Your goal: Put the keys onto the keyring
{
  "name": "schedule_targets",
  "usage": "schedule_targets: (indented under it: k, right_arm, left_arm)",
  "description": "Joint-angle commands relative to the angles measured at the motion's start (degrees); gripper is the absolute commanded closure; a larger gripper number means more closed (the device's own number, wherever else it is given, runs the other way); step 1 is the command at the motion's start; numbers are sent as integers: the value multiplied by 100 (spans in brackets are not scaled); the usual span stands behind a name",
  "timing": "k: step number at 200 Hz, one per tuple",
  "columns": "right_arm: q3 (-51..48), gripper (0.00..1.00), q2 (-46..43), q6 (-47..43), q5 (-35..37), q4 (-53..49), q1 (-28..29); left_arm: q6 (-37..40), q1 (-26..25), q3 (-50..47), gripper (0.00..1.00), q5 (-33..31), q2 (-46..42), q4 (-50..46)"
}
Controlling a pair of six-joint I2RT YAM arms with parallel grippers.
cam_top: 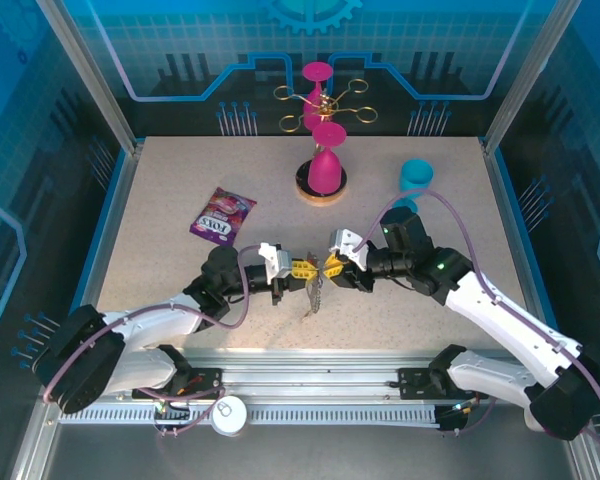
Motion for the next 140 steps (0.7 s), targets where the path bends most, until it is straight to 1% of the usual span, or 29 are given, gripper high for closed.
schedule_targets:
  k: [1,62,140]
  right_arm:
    - [-71,78,95,43,-338,262,-37]
    - [-246,77,236,11,-315,365,-37]
    - [-236,79,242,61,-510,685,-22]
  left_arm:
    - [121,-18,-20,100,243,50,493]
    - [33,-18,-13,100,347,82,603]
    - [-41,-19,-16,100,448,111,682]
